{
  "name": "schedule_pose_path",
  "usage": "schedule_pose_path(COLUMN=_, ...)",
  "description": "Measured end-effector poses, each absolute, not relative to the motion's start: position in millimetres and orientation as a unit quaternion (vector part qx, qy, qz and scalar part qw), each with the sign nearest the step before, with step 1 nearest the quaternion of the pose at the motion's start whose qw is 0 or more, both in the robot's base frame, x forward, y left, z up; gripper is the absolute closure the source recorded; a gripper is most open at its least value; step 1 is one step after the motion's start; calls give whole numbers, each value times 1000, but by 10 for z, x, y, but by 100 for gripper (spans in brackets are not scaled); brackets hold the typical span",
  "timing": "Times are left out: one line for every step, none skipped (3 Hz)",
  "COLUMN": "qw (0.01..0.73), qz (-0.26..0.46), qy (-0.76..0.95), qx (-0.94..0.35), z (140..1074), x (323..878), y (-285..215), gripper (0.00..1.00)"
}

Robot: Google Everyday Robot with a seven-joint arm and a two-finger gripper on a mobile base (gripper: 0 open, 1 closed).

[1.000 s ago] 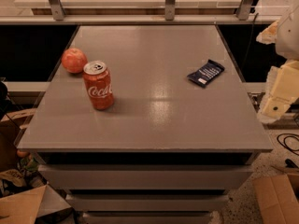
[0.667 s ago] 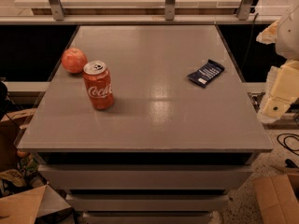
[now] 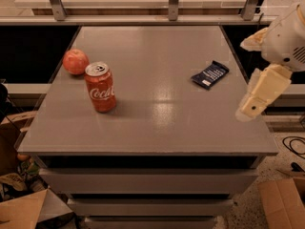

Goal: Pick coke can

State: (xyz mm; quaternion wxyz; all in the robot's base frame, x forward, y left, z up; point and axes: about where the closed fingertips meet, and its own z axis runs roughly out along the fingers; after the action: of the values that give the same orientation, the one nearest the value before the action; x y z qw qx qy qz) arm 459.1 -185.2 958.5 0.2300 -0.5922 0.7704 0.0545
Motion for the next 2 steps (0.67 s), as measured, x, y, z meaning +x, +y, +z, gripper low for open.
schedule_pose_path(qw=280, qz=123, qy=759, qx=-575, z=9439, x=4709, y=-1566, gripper=0)
schedule_pose_path(qw=326, qz=192, qy=746, qx=-549, z=9336, x=4820, y=-1228, gripper=0)
